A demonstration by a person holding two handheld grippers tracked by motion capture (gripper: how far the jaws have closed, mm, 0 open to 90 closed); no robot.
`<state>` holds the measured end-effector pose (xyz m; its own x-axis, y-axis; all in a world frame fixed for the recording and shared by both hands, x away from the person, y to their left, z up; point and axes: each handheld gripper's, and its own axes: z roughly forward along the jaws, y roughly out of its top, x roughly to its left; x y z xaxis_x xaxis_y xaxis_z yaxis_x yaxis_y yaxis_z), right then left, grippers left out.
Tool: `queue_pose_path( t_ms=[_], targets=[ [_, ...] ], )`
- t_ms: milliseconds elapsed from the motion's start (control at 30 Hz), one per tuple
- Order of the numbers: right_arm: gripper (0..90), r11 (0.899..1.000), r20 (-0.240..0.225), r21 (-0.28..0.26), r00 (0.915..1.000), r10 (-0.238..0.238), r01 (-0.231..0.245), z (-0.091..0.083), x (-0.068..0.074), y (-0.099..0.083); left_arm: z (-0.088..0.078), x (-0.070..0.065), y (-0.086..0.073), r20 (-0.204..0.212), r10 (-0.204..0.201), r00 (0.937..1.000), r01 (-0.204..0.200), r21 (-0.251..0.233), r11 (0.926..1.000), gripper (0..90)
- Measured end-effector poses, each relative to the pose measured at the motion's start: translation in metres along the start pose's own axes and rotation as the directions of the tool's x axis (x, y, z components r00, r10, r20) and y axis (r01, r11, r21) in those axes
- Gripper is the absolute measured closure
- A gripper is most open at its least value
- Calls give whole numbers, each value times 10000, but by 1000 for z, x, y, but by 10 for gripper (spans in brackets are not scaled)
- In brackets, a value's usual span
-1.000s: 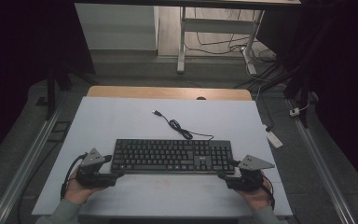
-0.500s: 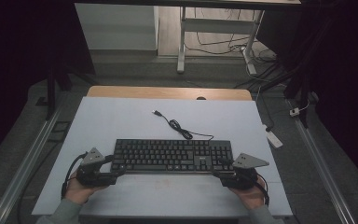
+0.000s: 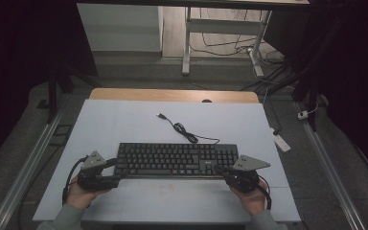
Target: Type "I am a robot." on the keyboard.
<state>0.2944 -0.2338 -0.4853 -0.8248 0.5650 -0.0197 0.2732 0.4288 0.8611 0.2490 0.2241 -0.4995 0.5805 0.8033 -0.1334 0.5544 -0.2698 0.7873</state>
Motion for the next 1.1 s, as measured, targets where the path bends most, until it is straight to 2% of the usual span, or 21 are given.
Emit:
queue_pose_path(
  t_ms=[500,633,667,833,867,900,1100],
  targets=[
    [895,10000,-193,-74,9998,-48,46,14,7,10,0,1,0,-136,-41,9999,40,-74,10000,370],
    [895,10000,-220,-66,9997,-67,65,18,8,13,-1,1,0,-145,-18,9999,16,-165,9999,438],
    [895,9999,-256,-92,9997,-49,47,20,8,14,-2,2,0,-157,-9,9999,6,-218,9998,487],
    [894,10000,-282,-83,9996,-57,54,24,10,16,-3,2,0,-219,8,9998,-16,-368,9993,600],
    [894,10000,-282,-83,9996,-57,54,24,10,16,-4,2,0,-226,2,9997,-11,-395,9992,600],
    [894,10000,-284,-65,9996,-54,52,26,11,17,-4,3,0,-243,-11,9997,1,-413,9991,644],
    [894,9999,-457,-73,9989,-74,70,34,14,22,-3,5,0,-249,-43,9997,34,-394,9992,776]
  ],
)
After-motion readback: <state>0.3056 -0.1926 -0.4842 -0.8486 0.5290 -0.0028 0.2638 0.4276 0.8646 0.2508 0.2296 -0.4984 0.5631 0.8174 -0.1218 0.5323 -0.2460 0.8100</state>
